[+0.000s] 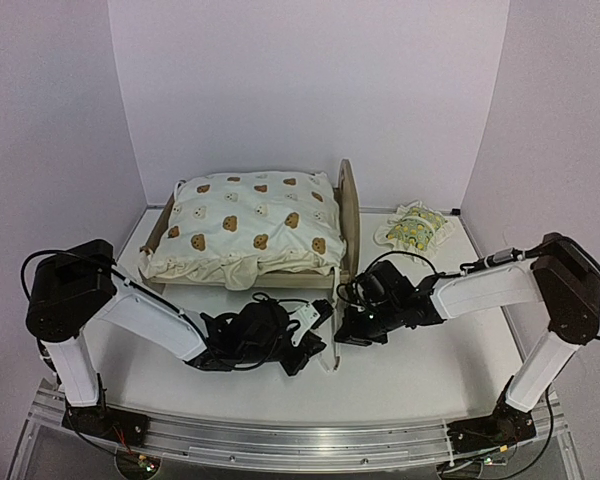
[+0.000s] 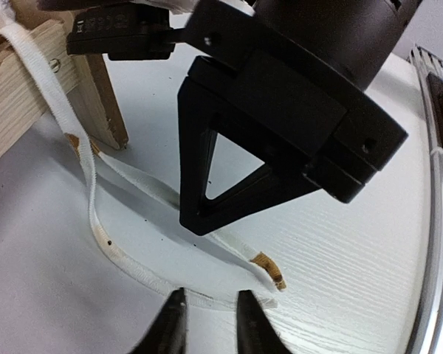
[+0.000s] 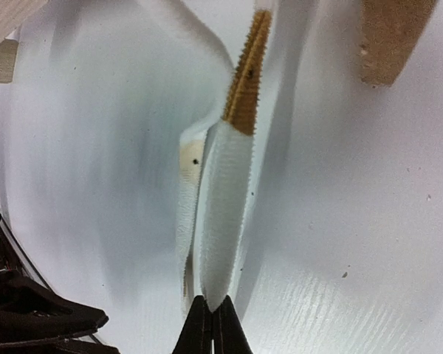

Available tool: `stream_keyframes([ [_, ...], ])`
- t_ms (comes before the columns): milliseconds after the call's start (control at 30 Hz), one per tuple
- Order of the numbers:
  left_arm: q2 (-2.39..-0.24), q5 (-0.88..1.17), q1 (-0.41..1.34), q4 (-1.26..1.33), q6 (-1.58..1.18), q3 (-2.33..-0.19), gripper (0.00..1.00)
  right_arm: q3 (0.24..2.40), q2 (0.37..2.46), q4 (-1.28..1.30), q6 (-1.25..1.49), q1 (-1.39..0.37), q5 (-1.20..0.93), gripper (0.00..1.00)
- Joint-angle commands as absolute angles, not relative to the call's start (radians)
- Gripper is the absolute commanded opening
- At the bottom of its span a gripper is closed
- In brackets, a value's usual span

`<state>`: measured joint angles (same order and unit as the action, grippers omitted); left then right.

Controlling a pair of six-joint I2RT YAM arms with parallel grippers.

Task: Set up the pet bed

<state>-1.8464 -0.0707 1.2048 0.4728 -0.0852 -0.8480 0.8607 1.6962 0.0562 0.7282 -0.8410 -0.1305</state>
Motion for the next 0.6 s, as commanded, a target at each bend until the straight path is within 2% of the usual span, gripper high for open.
stream_keyframes([
  [0, -1.762, -0.061, 1.206, 0.506, -0.072, -0.800, 0.32, 0.959, 1.726, 0.070, 0.696, -0.846, -0.148, 0.00],
  [100, -1.754, -0.090, 1.206, 0.537, -0.084, -0.764, 0.61, 0.986, 1.737, 0.078, 0.703, -0.846, -0.143, 0.00],
  [167, -1.763, -0.095, 1.207, 0.569, -0.088, -0.748, 0.73, 0.996, 1.738, 0.078, 0.721, -0.846, -0.136, 0.00],
  [233, -1.783, -0.092, 1.207, 0.599, -0.090, -0.742, 0.77, 1.002, 1.737, 0.078, 0.747, -0.846, -0.125, 0.00],
  [567, -1.901, -0.091, 1.206, 0.655, -0.130, -0.832, 0.76, 0.974, 1.701, 0.077, 0.840, -0.845, -0.072, 0.00],
])
